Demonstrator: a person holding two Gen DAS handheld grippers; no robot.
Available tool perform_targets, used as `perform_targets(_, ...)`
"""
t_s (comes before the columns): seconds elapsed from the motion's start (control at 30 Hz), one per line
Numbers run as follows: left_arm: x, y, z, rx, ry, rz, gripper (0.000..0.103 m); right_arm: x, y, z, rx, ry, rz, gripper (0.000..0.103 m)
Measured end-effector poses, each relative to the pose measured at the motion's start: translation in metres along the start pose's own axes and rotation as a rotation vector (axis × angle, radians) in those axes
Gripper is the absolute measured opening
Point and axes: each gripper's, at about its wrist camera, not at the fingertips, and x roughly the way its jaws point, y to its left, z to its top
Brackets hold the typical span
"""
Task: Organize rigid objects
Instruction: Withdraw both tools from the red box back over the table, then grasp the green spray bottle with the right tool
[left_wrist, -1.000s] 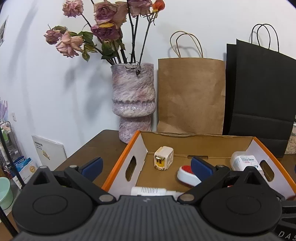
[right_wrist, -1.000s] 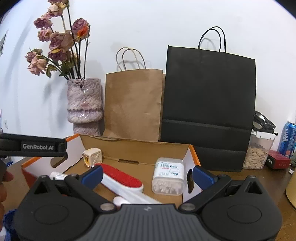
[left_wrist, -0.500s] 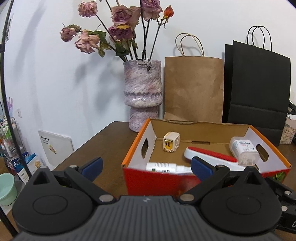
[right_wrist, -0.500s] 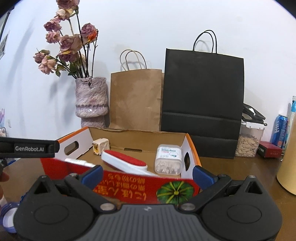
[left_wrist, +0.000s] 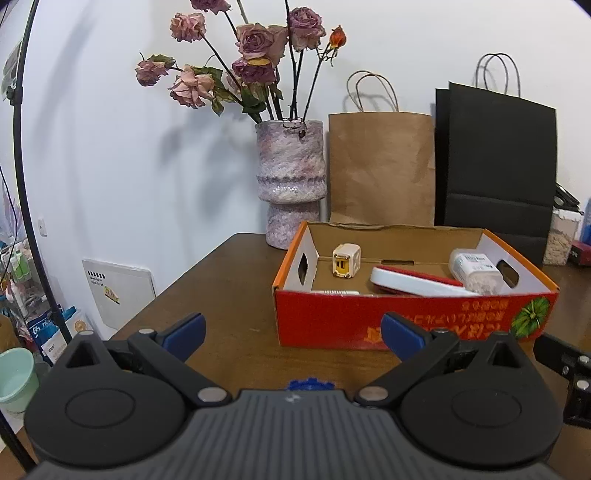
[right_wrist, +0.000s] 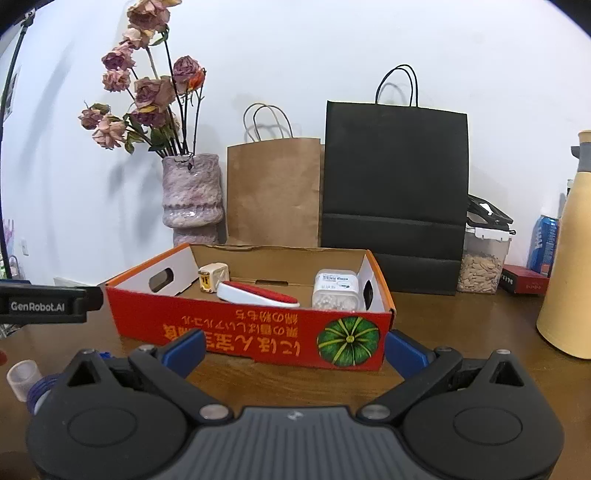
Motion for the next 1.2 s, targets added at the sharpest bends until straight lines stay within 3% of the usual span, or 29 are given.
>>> perform_targets(0.6,-0.035,0.034,-0.033,0.040,0.016,-0.027,0.103,-0.041,0.008,-0.027,0.007,0.002,0.029,0.103)
perform_targets(0.97,-0.038,0.068,-0.041,0.031,0.048,-0.073,0.103,-0.040,0.029,-0.038,-0.062,0.084,0.123,0.103)
perform_targets(1.2,-0.041,0.095,-0.043,-0.001,0.049,-0.076,0.103,-0.025,0.044,-0.040,-0.127,0.184,0.213,0.103)
